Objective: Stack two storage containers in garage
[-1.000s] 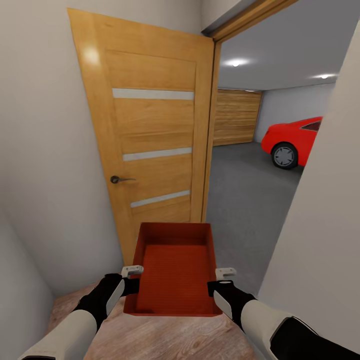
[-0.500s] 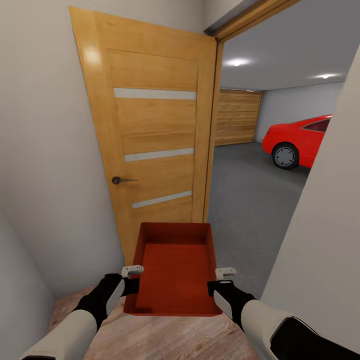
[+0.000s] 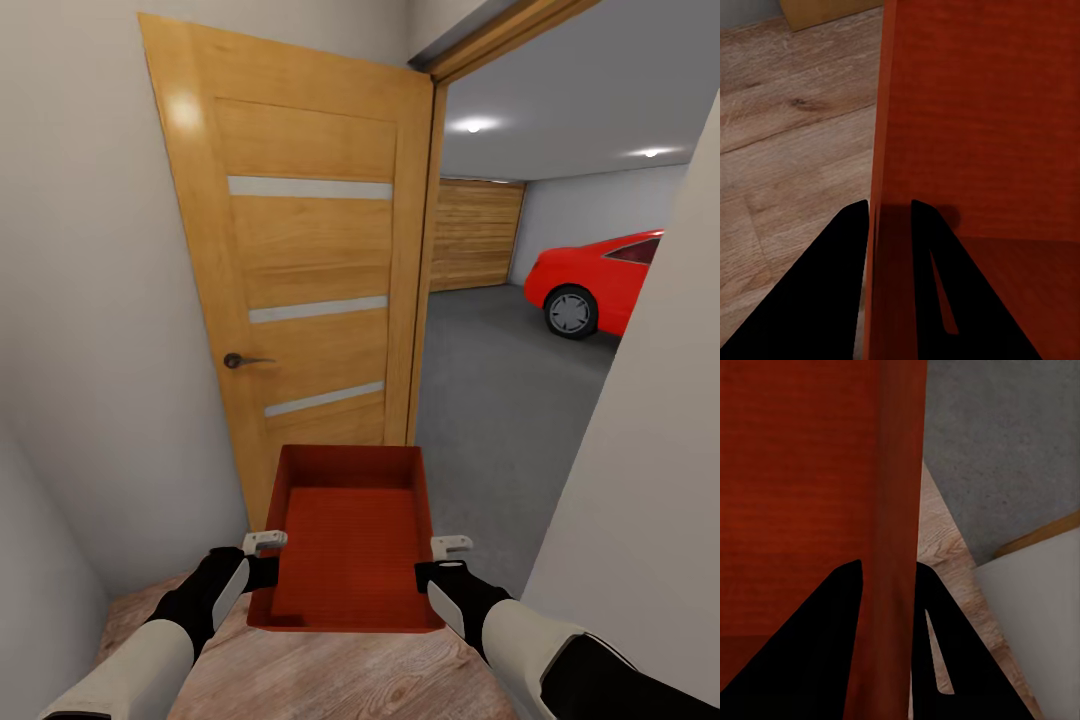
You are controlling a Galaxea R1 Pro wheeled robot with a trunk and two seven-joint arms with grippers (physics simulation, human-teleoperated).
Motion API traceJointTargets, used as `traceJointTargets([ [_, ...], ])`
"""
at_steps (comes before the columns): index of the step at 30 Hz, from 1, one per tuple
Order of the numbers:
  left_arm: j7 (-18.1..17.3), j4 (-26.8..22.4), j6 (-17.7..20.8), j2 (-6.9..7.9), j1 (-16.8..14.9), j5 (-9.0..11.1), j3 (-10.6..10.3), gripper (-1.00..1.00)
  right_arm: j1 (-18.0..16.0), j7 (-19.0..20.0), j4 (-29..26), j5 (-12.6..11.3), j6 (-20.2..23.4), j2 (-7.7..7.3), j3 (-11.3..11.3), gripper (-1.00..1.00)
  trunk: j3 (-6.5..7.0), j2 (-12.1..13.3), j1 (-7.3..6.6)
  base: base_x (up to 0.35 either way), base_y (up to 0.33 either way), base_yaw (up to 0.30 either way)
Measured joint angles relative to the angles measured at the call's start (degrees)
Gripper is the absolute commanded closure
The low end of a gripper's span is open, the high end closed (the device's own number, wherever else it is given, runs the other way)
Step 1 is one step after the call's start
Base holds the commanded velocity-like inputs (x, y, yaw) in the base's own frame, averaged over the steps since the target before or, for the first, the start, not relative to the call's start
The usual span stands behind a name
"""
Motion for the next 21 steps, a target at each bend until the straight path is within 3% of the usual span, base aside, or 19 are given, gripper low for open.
traceJointTargets([
  [13, -0.02, -0.01, -0.01, -0.04, -0.01, -0.04, 0.03, 1.00, -0.01, 0.26, 0.01, -0.09, -0.07, -0.10, 0.10, 1.00, 0.00, 0.00, 0.00, 0.000, 0.000, -0.008],
  [21, 0.00, 0.03, -0.01, 0.01, -0.02, -0.04, -0.01, 1.00, 0.02, -0.08, 0.03, -0.08, -0.05, 0.03, 0.01, 1.00, 0.00, 0.00, 0.00, 0.001, 0.000, -0.212],
])
